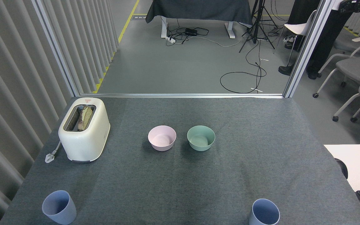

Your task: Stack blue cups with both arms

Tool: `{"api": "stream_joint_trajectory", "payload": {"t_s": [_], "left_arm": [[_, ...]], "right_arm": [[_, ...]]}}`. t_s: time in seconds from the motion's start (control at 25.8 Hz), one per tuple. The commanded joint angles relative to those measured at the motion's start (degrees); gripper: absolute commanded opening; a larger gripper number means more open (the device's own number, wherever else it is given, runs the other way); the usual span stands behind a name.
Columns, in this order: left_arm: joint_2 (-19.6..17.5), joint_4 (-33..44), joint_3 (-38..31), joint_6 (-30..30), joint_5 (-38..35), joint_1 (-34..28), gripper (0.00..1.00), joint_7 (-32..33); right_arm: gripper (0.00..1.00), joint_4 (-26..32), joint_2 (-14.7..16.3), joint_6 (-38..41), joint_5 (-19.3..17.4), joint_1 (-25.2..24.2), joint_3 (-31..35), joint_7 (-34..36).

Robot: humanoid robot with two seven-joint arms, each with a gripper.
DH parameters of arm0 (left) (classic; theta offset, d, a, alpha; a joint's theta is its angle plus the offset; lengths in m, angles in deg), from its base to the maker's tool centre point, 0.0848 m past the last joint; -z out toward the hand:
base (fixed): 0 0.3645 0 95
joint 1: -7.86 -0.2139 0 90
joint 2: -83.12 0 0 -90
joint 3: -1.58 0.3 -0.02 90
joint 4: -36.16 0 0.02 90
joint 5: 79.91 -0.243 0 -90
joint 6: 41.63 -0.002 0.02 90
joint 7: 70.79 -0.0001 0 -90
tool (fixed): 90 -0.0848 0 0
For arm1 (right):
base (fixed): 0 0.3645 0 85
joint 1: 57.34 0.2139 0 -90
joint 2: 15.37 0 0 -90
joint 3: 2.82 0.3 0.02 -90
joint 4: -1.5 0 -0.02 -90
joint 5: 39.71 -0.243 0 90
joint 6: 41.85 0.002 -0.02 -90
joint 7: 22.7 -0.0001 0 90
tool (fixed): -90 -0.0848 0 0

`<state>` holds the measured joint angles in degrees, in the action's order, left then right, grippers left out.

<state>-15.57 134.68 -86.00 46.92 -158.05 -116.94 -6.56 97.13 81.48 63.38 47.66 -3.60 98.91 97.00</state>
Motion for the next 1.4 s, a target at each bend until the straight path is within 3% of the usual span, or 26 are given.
{"api": "stream_joint_trajectory", "payload": {"t_s": [0.0,0.27,0.5,0.74,1.36], "left_arm": [[0.0,-0.1,0.0,0.0,0.0,0.0,1.0,-0.1],[0.3,-1.2,0.0,-0.7,1.0,0.7,1.0,0.2],[0.5,-3.9,-0.2,-4.7,8.4,3.5,1.0,1.3],[0.2,-7.1,0.0,-10.4,8.1,7.7,0.99,2.9],[0.2,-17.9,0.0,-11.2,4.5,18.8,0.99,4.1]], "right_arm": [[0.98,-0.2,-0.1,-0.1,0.0,0.0,-0.3,0.0],[0.98,-0.8,0.0,-0.4,0.0,0.0,-0.3,0.0],[0.98,-1.6,0.1,-0.6,0.0,0.0,-0.3,-0.2],[0.98,-2.1,0.2,-0.7,0.0,0.1,-0.3,-0.3],[0.98,-2.1,0.2,-0.7,0.3,0.2,-0.3,-0.4]]}}
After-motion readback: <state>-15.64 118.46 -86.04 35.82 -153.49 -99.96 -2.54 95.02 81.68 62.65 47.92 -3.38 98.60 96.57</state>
